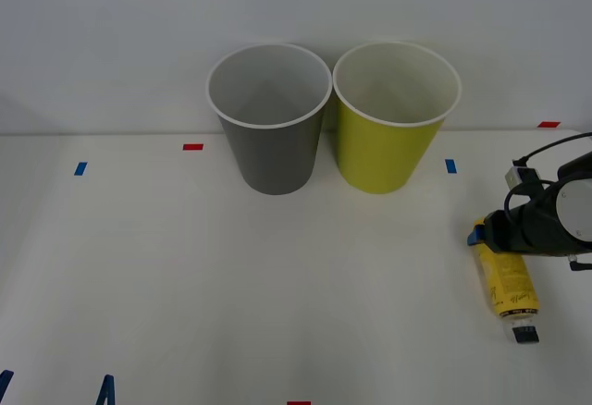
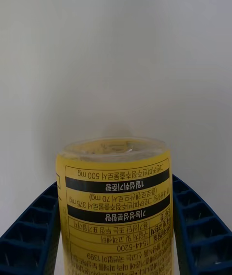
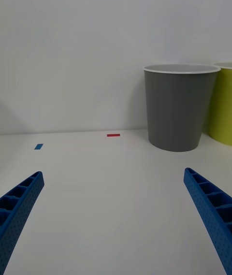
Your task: Put cans in the gray bin and PET bottles in the light green bin.
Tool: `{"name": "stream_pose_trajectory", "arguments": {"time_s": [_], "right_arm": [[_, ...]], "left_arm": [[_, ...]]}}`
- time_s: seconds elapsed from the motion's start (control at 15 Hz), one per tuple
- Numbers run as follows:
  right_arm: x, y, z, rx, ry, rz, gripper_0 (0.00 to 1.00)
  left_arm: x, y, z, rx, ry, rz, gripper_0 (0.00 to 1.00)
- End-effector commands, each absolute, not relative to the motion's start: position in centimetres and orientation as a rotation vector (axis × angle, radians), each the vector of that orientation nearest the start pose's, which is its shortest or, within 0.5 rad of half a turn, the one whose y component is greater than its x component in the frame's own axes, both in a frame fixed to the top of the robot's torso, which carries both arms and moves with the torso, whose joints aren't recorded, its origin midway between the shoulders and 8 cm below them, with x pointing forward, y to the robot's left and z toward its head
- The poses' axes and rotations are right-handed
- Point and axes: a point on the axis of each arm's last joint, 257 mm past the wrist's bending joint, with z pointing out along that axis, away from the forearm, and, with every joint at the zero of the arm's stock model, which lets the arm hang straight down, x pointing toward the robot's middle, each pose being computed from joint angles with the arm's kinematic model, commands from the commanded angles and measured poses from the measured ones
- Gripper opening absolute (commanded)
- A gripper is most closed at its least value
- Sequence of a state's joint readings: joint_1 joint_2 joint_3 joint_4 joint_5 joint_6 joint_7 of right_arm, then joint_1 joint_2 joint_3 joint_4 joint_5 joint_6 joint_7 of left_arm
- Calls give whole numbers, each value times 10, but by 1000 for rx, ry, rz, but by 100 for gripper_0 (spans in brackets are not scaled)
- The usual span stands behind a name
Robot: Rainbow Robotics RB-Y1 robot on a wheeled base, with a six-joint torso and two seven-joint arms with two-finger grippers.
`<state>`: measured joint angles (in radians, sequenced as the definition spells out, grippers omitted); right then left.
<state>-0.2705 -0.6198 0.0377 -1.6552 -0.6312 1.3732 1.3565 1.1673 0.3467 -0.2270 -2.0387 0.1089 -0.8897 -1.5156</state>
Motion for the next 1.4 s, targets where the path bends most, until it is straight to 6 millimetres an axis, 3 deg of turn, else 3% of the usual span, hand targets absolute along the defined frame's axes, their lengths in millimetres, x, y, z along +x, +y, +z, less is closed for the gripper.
{"name": "stream_pose_trajectory", "arguments": {"time_s": [0.07, 0.33, 0.47, 0.8, 0.93, 1.07, 1.4], "right_arm": [[475, -332, -302, 39, 2641, 93, 0], [478, -334, -300, 29, 2627, 82, 0], [487, -330, -286, 28, 2567, 104, 0], [472, -318, -225, 56, 2355, 184, 0], [465, -305, -201, 61, 2260, 211, 0], [469, -296, -179, 52, 2180, 213, 0], [468, -297, -106, 80, 1976, 115, 0]], "left_arm": [[185, 264, -196, 19, 1395, -20, 100], [185, 264, -196, 19, 1395, -20, 100], [185, 264, -196, 19, 1395, -20, 100], [185, 264, -196, 19, 1395, -20, 100], [185, 264, -196, 19, 1395, -20, 100], [185, 264, -196, 19, 1395, -20, 100], [185, 264, -196, 19, 1395, -20, 100]]}}
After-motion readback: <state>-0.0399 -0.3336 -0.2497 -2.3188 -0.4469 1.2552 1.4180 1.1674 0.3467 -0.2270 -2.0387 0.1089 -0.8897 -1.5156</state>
